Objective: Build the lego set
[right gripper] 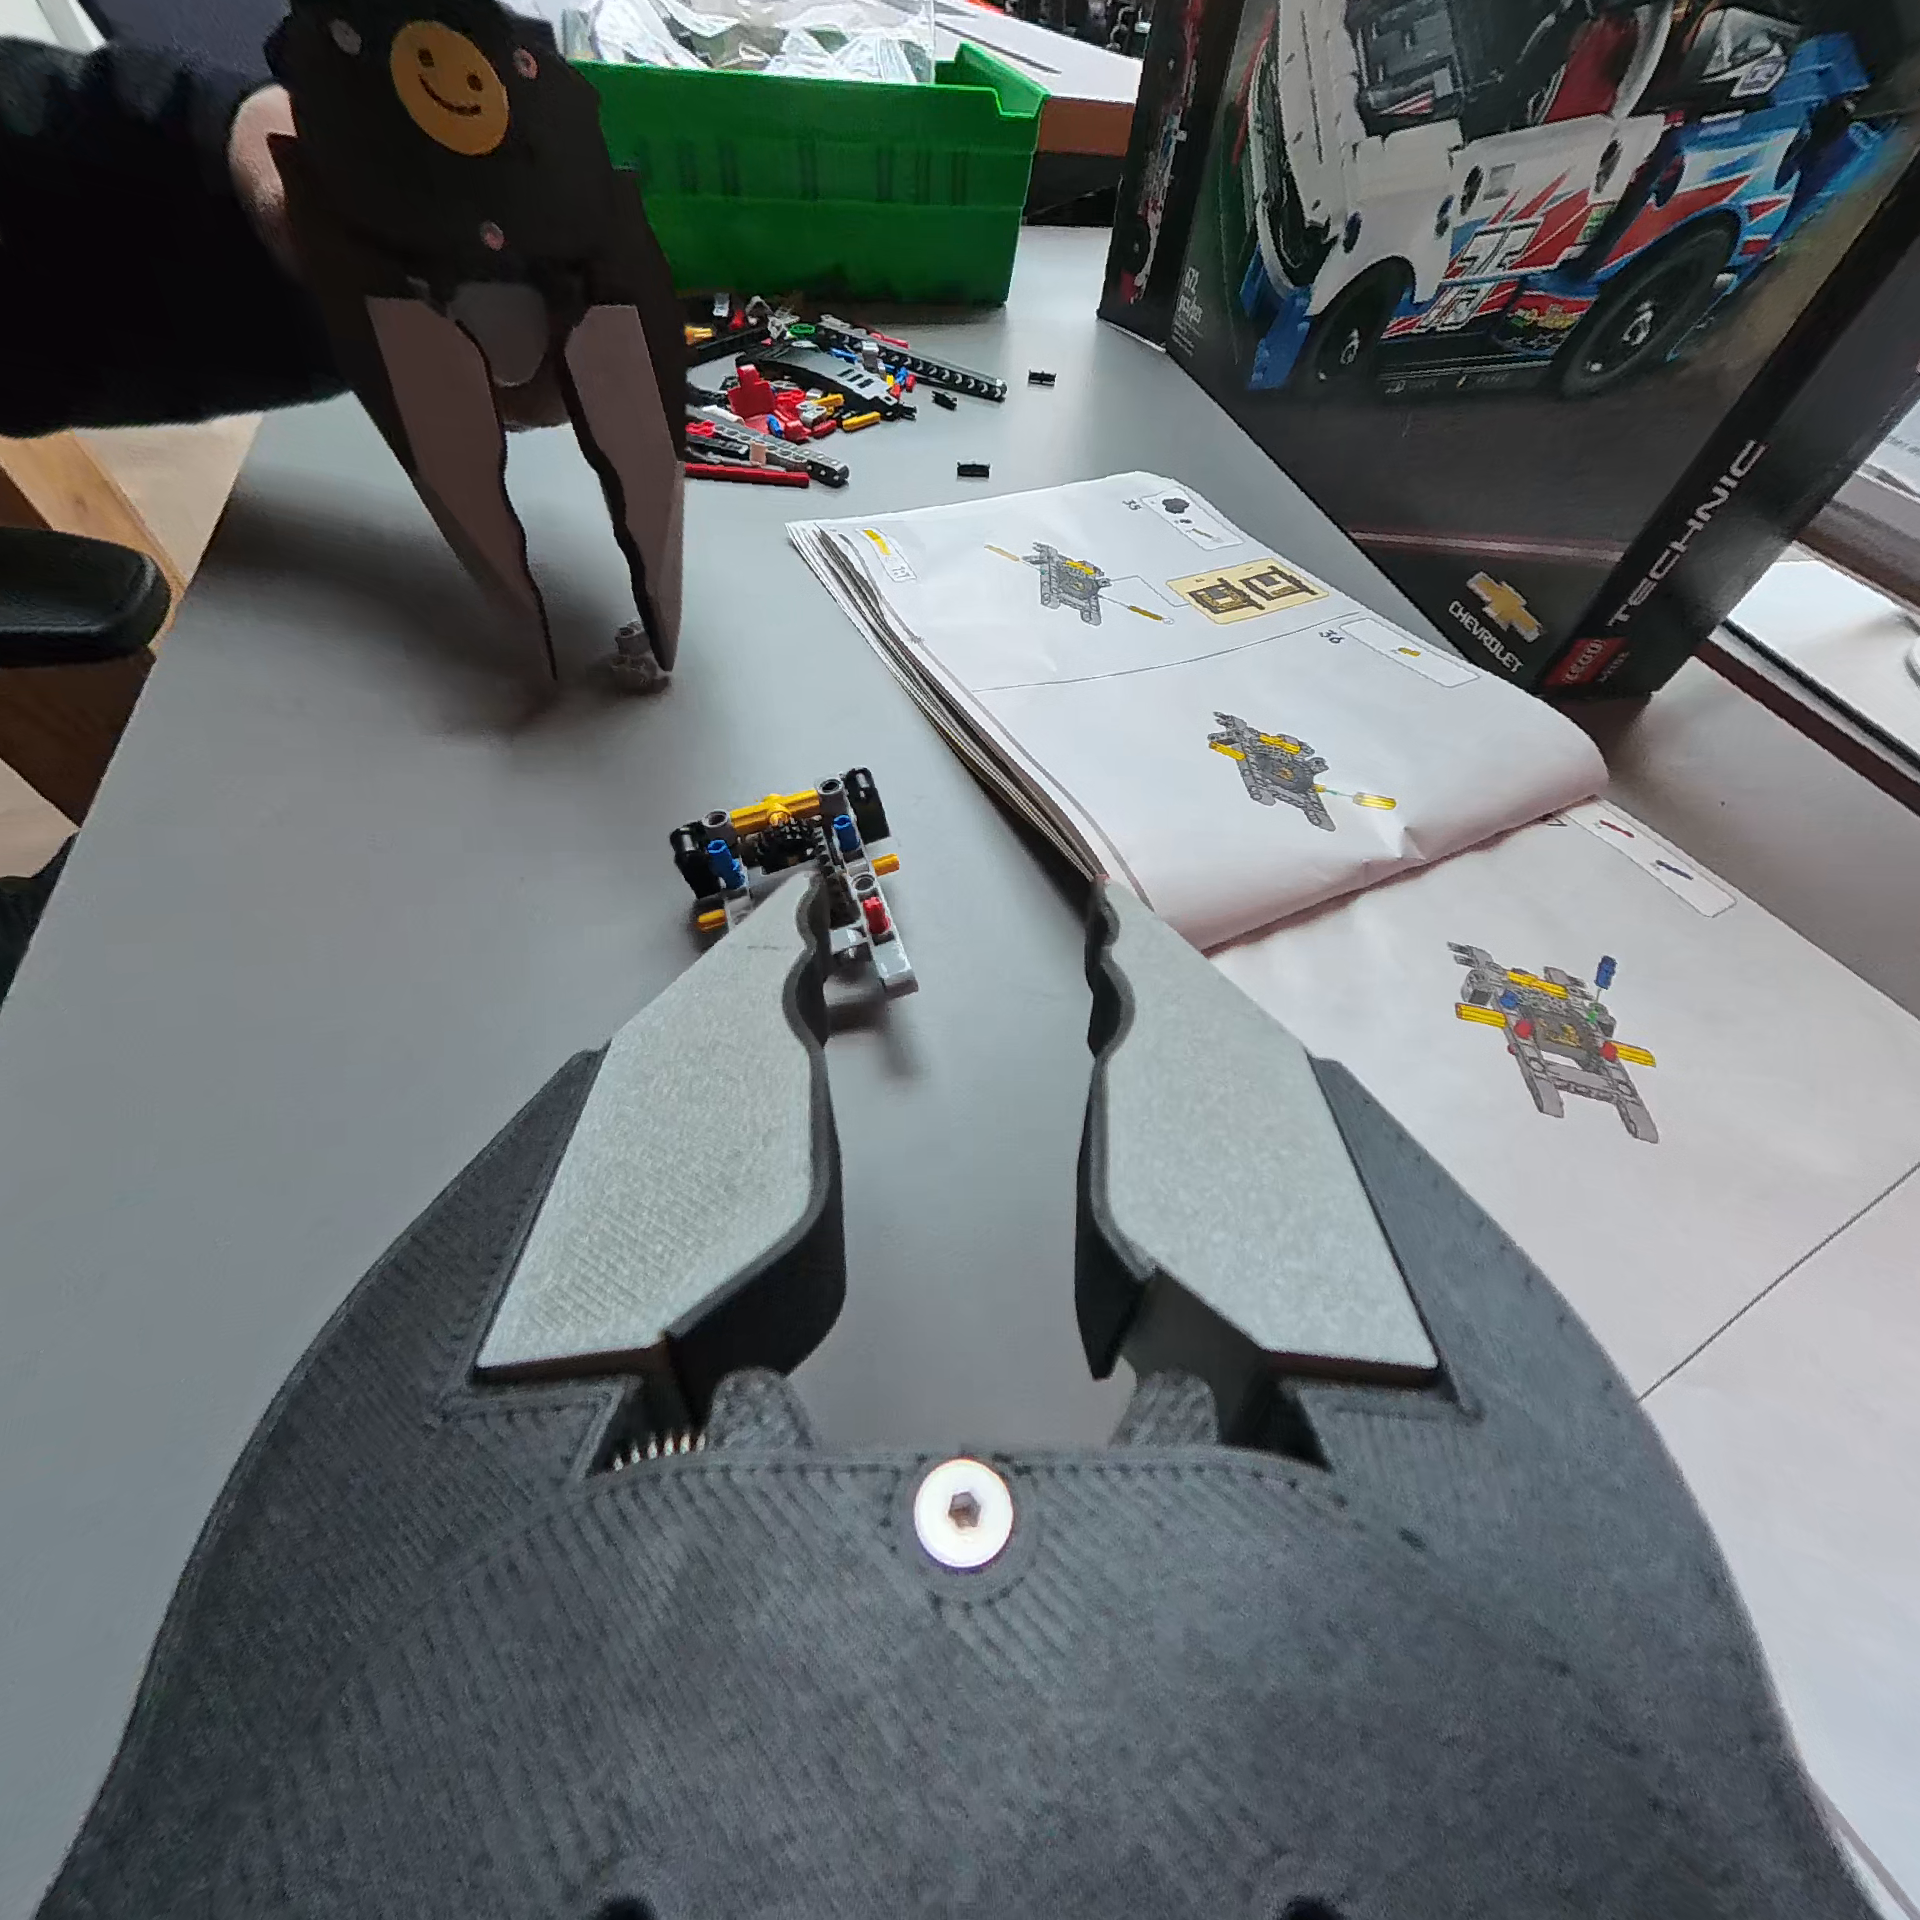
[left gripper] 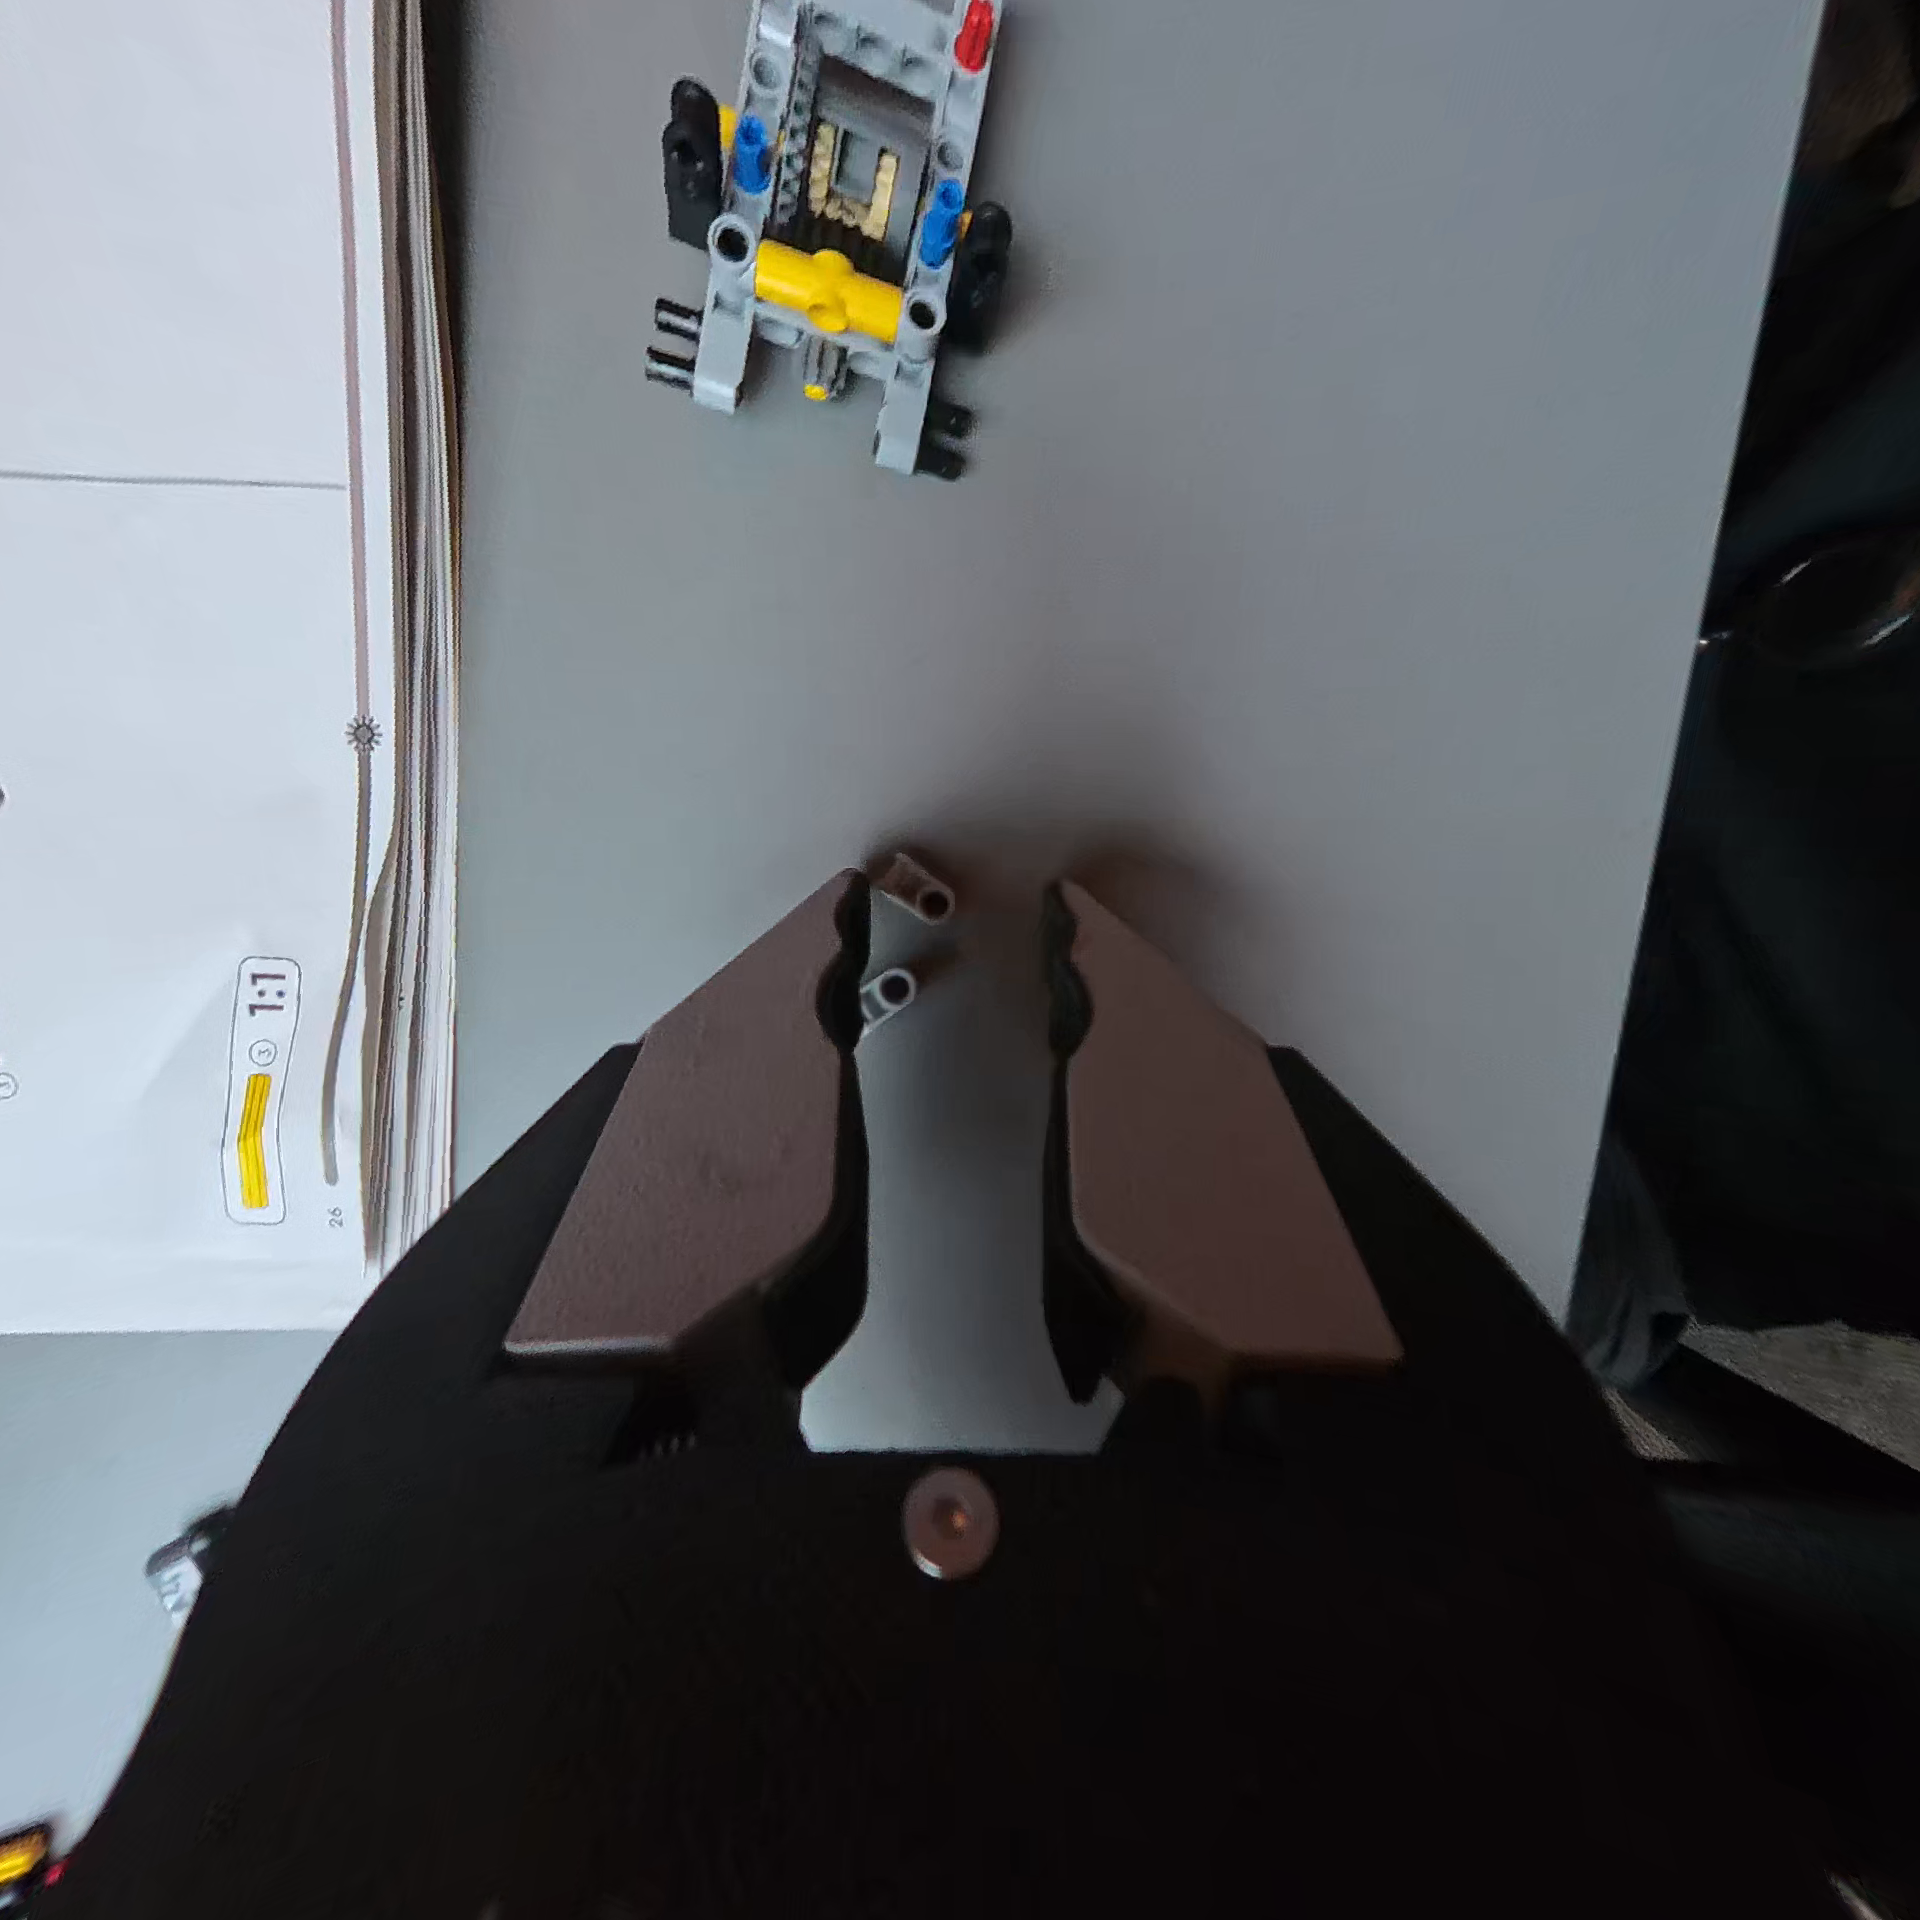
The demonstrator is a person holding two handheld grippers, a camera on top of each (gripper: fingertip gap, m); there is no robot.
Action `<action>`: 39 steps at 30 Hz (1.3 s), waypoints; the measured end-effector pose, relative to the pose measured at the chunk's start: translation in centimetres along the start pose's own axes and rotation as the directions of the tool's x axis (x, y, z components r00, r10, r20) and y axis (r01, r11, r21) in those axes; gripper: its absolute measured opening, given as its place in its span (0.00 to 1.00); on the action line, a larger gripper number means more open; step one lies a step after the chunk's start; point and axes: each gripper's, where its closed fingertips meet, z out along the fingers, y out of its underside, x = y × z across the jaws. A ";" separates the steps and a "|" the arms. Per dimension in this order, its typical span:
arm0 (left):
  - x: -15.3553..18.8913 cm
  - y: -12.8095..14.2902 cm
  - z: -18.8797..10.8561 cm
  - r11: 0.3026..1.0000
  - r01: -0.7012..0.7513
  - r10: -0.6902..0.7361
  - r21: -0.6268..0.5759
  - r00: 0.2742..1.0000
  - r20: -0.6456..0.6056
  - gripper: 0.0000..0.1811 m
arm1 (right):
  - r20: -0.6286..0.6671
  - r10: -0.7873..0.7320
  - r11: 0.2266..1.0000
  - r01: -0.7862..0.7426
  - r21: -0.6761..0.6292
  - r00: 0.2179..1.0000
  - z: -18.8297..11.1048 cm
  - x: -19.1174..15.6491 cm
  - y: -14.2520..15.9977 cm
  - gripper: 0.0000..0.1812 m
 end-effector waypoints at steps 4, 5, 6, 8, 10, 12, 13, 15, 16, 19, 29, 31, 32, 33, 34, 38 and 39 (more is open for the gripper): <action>0.4 -1.5 -1.2 0.996 0.023 -0.028 0.084 0.998 0.060 0.19 | 0.009 0.013 1.000 -0.013 0.019 1.000 -0.3 -0.1 -0.2 0.26; 0.5 -2.1 -1.6 0.992 0.037 -0.046 0.120 0.996 0.074 0.19 | 0.015 0.019 1.000 -0.019 0.021 1.000 -0.4 -0.2 -0.2 0.26; 0.4 -2.5 -2.0 0.988 0.050 -0.065 0.148 0.993 0.096 0.19 | 0.024 0.023 0.999 -0.024 0.022 0.999 -0.5 -0.4 -0.2 0.26; 0.4 -2.9 -2.5 0.982 0.058 -0.087 0.180 0.984 0.157 0.20 | 0.035 0.027 0.999 -0.028 0.023 0.999 -0.7 -0.7 -0.2 0.26; 0.8 -3.4 -2.6 0.972 0.055 -0.103 0.226 0.974 0.202 0.18 | 0.049 0.023 0.999 -0.025 0.023 0.999 -0.8 -1.3 -0.2 0.27; 1.5 -4.4 -2.5 0.949 0.050 -0.128 0.310 0.963 0.236 0.15 | 0.063 0.012 1.000 -0.014 0.024 0.998 -0.9 -2.2 -0.2 0.27; 2.1 -4.8 -2.5 0.936 0.046 -0.138 0.348 0.960 0.244 0.13 | 0.073 0.004 1.000 -0.006 0.027 0.997 -1.0 -2.7 -0.3 0.27; 2.3 -4.5 -2.3 0.917 0.072 -0.198 0.392 0.936 0.292 0.10 | 0.086 -0.019 0.999 0.016 0.032 0.996 -1.2 -3.7 -0.3 0.28; 2.4 -4.2 -2.2 0.909 0.094 -0.230 0.405 0.926 0.300 0.11 | 0.091 -0.033 0.999 0.031 0.033 0.995 -1.2 -4.2 -0.4 0.29; 1.6 -2.3 -1.9 0.902 0.118 -0.297 0.415 0.869 0.397 0.12 | 0.085 -0.075 0.997 0.072 0.041 0.994 -1.2 -4.9 -0.7 0.30; -0.8 -1.3 -2.5 0.892 0.135 -0.362 0.431 0.785 0.503 0.05 | 0.062 -0.036 0.997 0.032 0.066 0.997 -1.6 -4.3 -1.0 0.36; -1.3 -1.3 -3.1 0.865 0.164 -0.409 0.475 0.778 0.476 0.05 | 0.072 -0.001 0.996 -0.006 0.087 0.997 -1.8 -4.0 -1.1 0.37; -1.5 -1.2 -3.4 0.846 0.185 -0.439 0.501 0.775 0.455 0.06 | 0.079 0.018 0.995 -0.026 0.100 0.997 -1.9 -3.9 -1.3 0.38; -1.6 -1.2 -3.5 0.828 0.206 -0.460 0.521 0.781 0.423 0.07 | 0.090 0.038 0.992 -0.048 0.113 0.995 -2.0 -3.8 -1.5 0.39; -1.5 -1.3 -3.6 0.815 0.224 -0.471 0.535 0.794 0.385 0.07 | 0.103 0.058 0.990 -0.070 0.122 0.993 -2.0 -3.7 -1.6 0.40; -1.4 -1.4 -3.9 0.788 0.242 -0.492 0.566 0.800 0.343 0.08 | 0.136 0.093 0.983 -0.113 0.147 0.986 -2.2 -3.5 -2.1 0.41; -1.4 -1.4 -3.9 0.791 0.235 -0.487 0.564 0.800 0.349 0.08 | 0.135 0.092 0.983 -0.112 0.145 0.987 -2.2 -3.5 -2.1 0.41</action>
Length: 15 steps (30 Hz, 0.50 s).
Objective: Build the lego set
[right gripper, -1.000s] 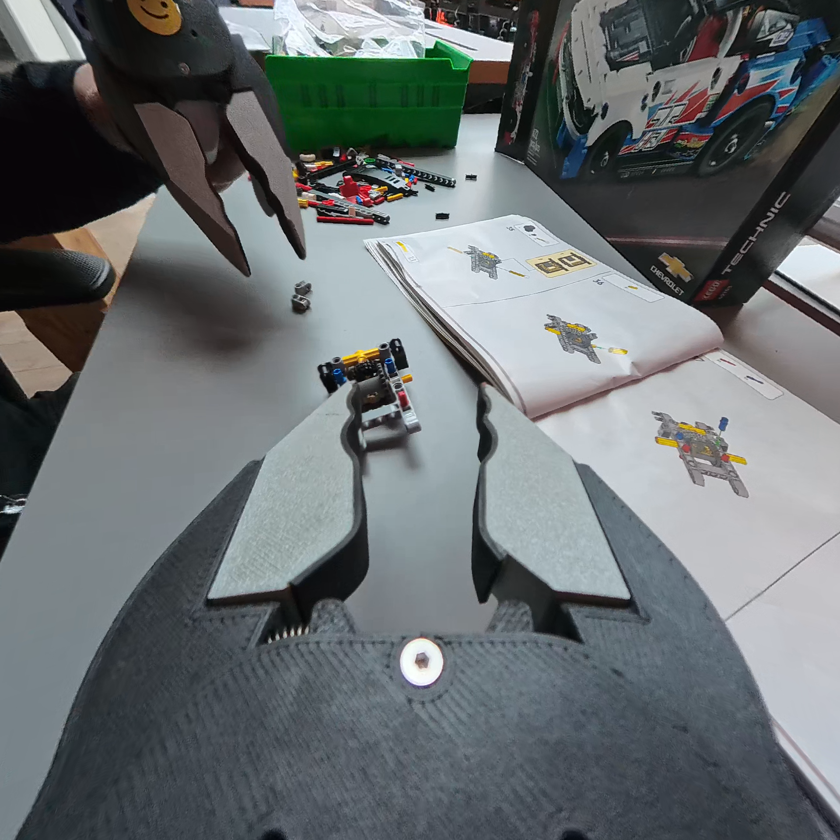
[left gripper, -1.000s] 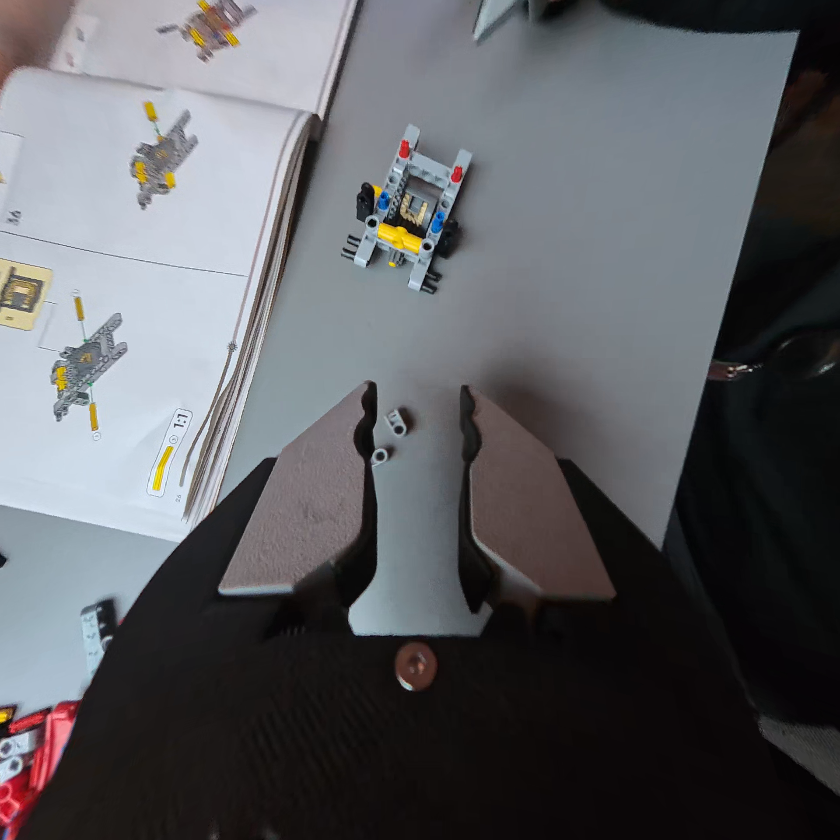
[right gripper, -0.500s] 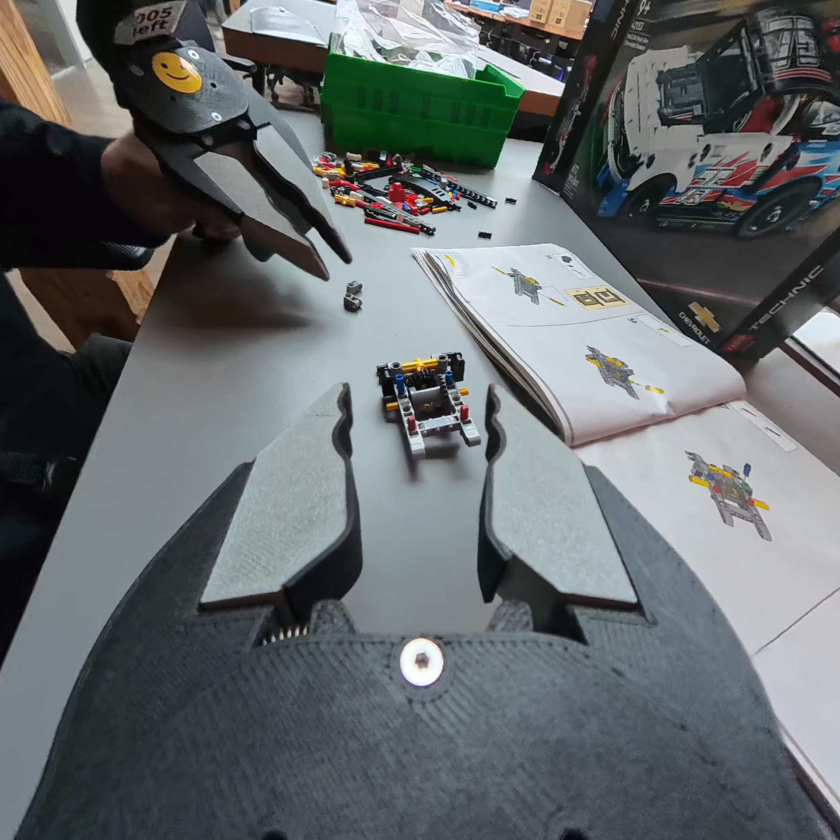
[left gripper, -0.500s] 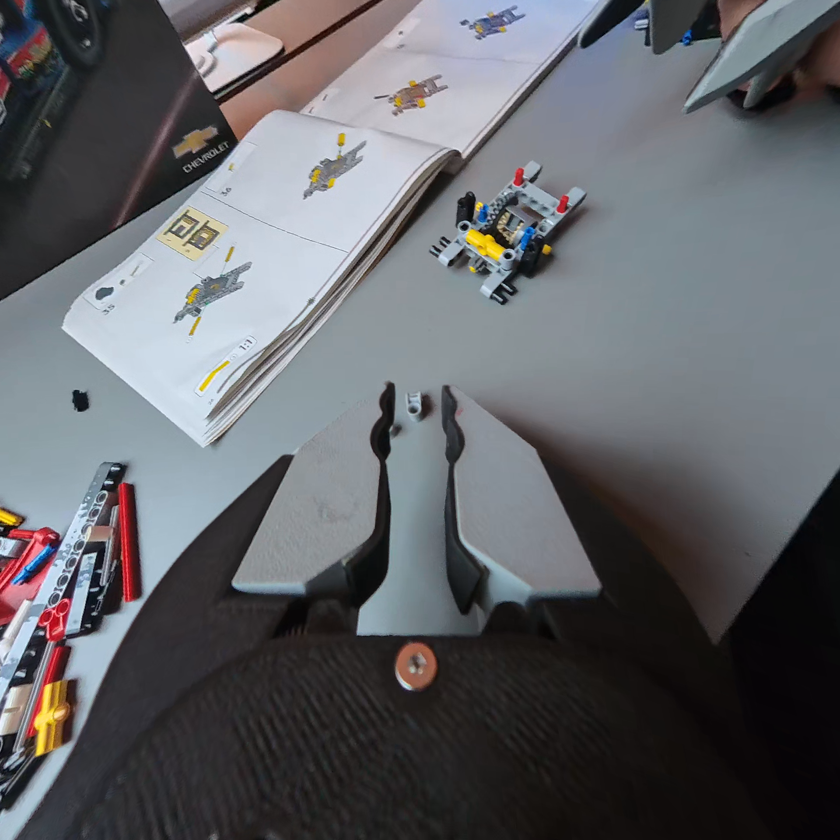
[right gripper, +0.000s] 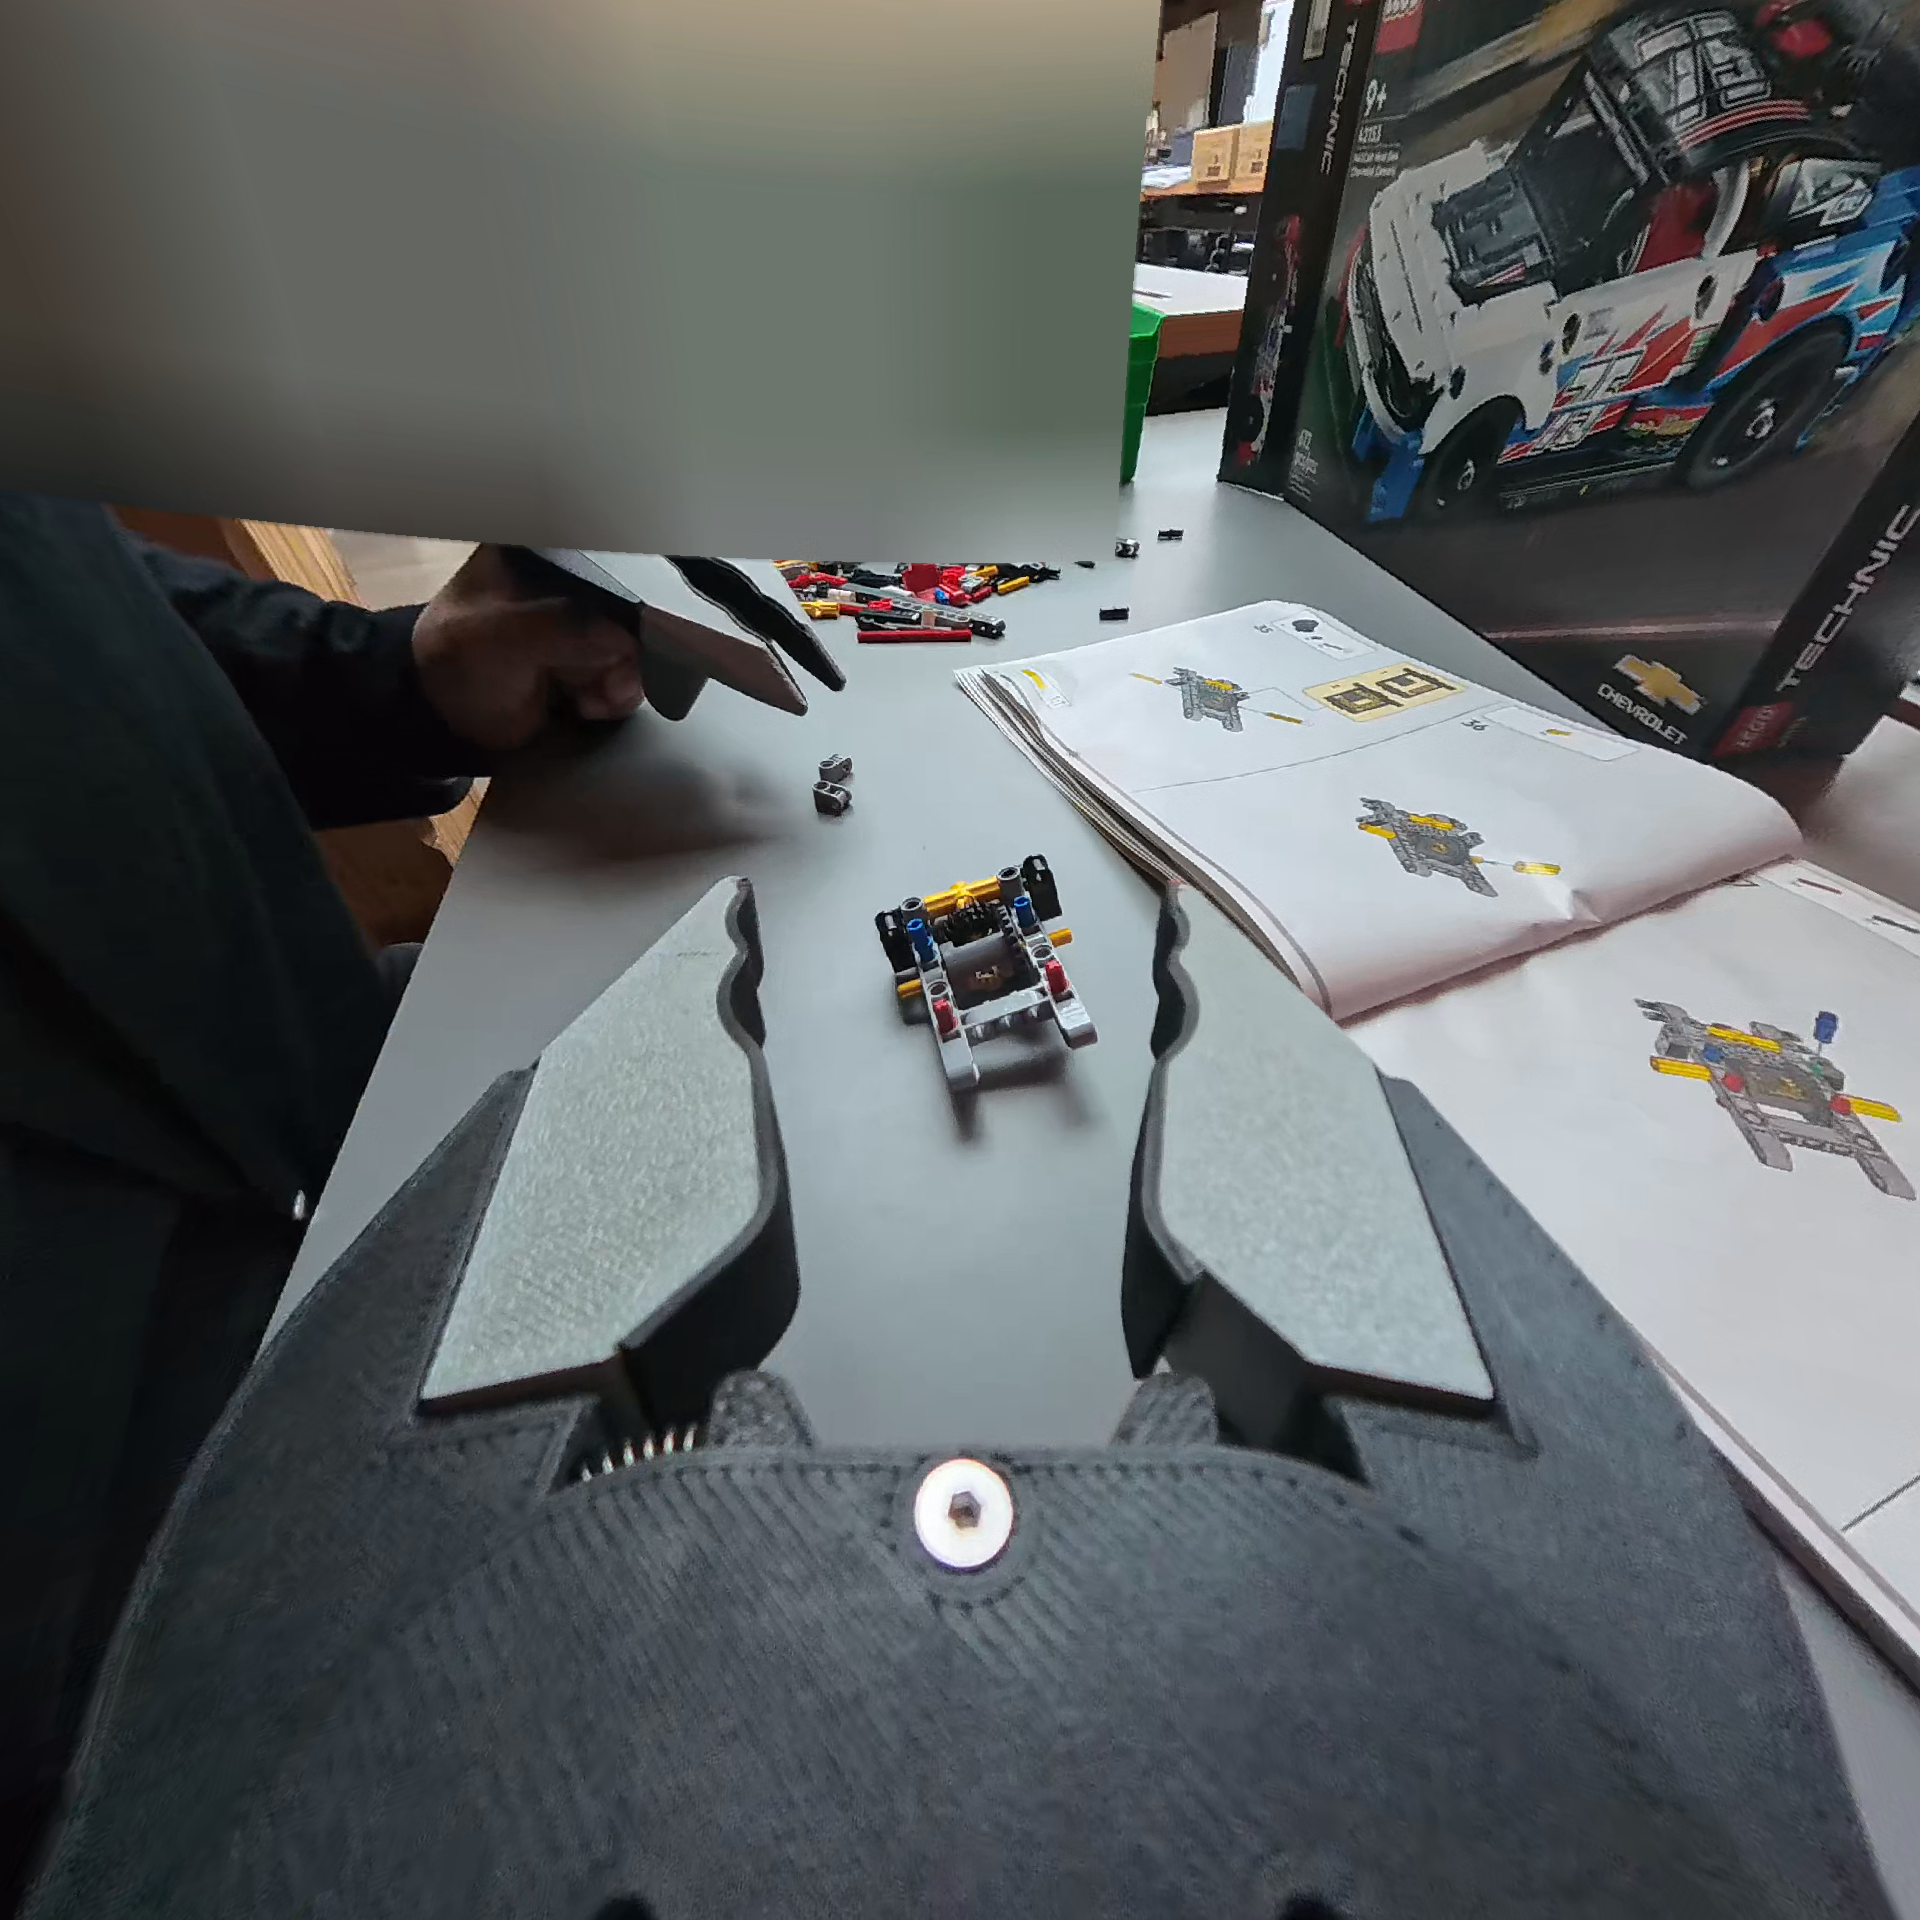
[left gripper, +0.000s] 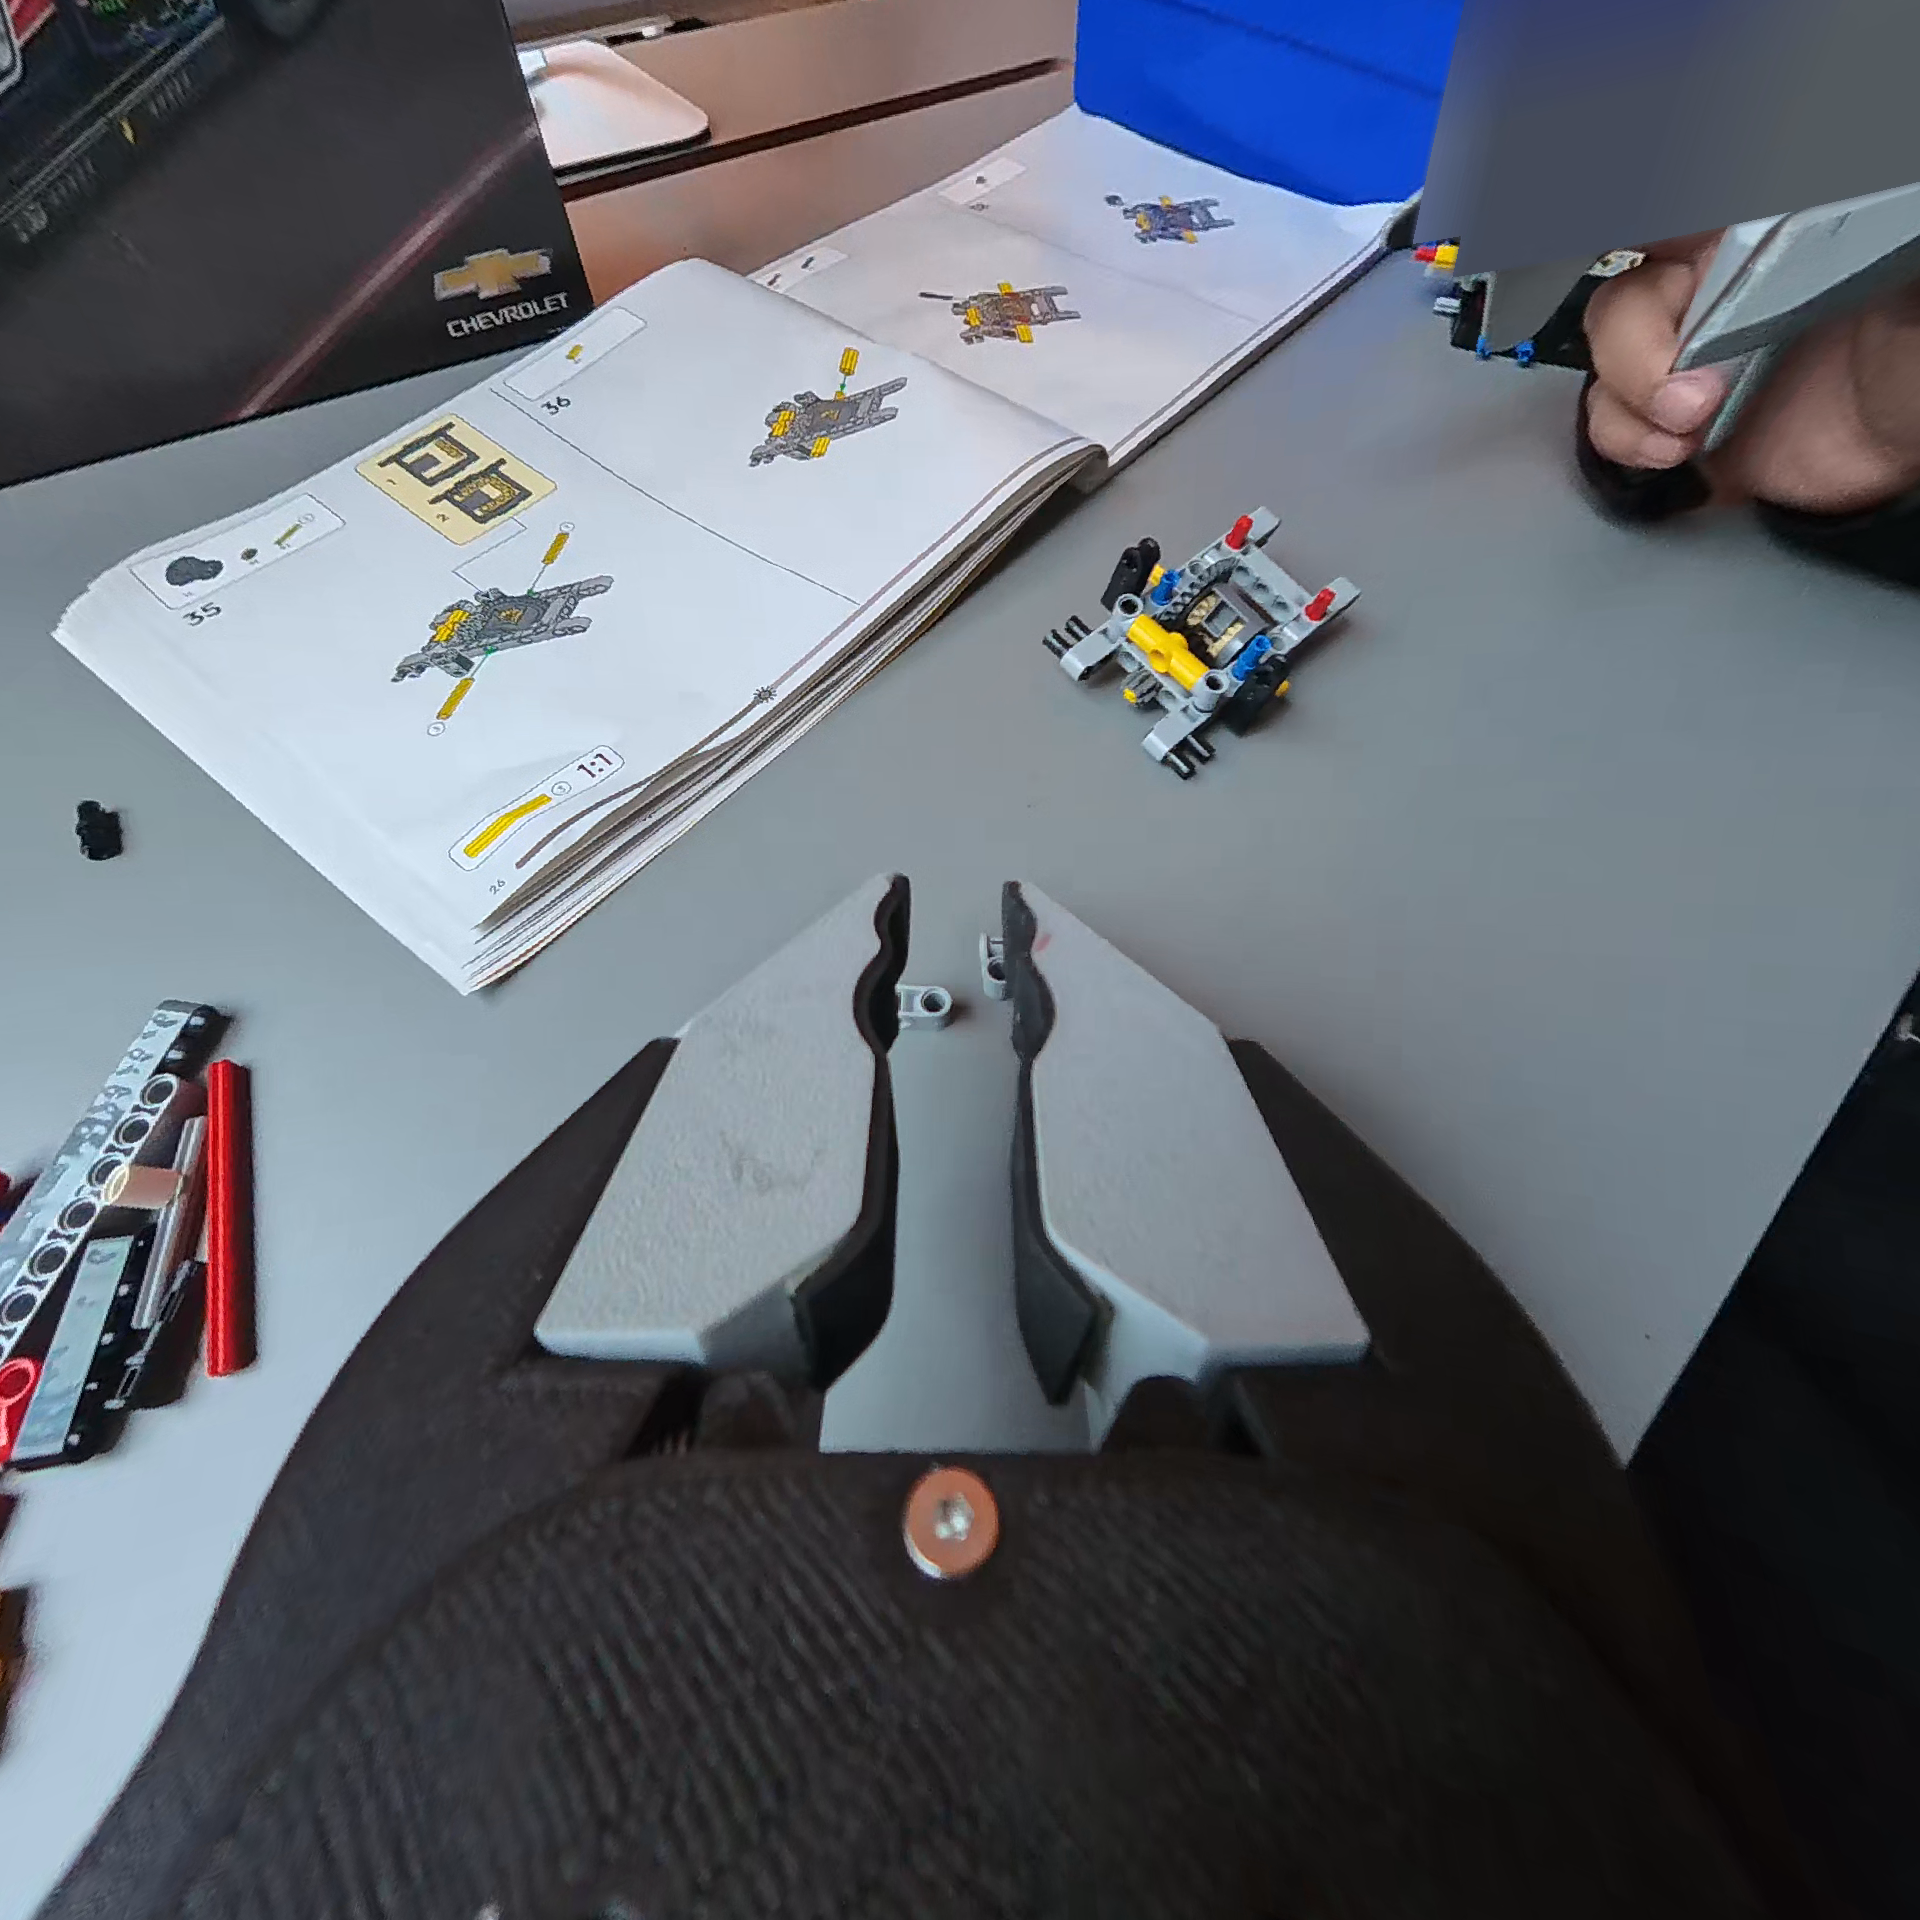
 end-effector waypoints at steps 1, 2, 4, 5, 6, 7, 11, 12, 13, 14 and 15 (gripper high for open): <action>0.1 0.0 0.0 1.000 -0.011 0.011 -0.003 1.000 0.002 0.08 | -0.002 -0.004 1.000 0.004 -0.005 1.000 0.0 0.0 0.1 0.41; 0.2 0.1 0.1 1.000 -0.022 0.022 -0.011 1.000 0.003 0.08 | -0.005 -0.009 1.000 0.009 -0.010 1.000 0.1 0.0 0.2 0.40; 0.4 0.3 0.2 0.999 -0.046 0.046 -0.023 0.999 0.004 0.08 | -0.015 -0.025 1.000 0.024 -0.019 1.000 0.2 0.1 0.3 0.40; 0.5 0.3 0.2 0.998 -0.056 0.056 -0.026 0.998 0.005 0.08 | -0.020 -0.030 0.999 0.030 -0.020 0.999 0.2 0.1 0.3 0.40; 0.6 0.3 0.2 0.998 -0.064 0.065 -0.024 0.998 0.004 0.08 | -0.022 -0.031 0.999 0.031 -0.021 0.999 0.3 0.2 0.4 0.40; 0.7 0.3 0.2 0.997 -0.069 0.069 -0.024 0.998 0.001 0.08 | -0.024 -0.030 0.999 0.029 -0.021 0.999 0.3 0.2 0.4 0.40; 0.3 -0.2 -0.2 0.997 -0.069 0.068 0.018 0.997 0.032 0.10 | -0.054 -0.043 0.999 0.042 -0.022 0.998 0.1 0.7 0.4 0.40; 0.1 -0.4 -0.5 0.997 -0.064 0.062 0.037 0.997 0.049 0.10 | -0.062 -0.047 0.999 0.046 -0.023 0.997 0.1 0.8 0.4 0.39; -0.1 -0.5 -0.7 0.997 -0.056 0.054 0.044 0.997 0.060 0.10 | -0.067 -0.050 0.999 0.049 -0.022 0.996 0.0 0.9 0.4 0.39; 0.1 -0.4 -0.9 0.998 -0.045 0.043 0.041 0.998 0.047 0.09 | -0.073 -0.054 0.998 0.052 -0.021 0.996 -0.1 0.9 0.4 0.39; 0.5 -0.1 -1.0 0.999 -0.031 0.031 0.023 0.999 0.019 0.09 | -0.081 -0.059 0.998 0.057 -0.022 0.995 -0.1 1.0 0.4 0.39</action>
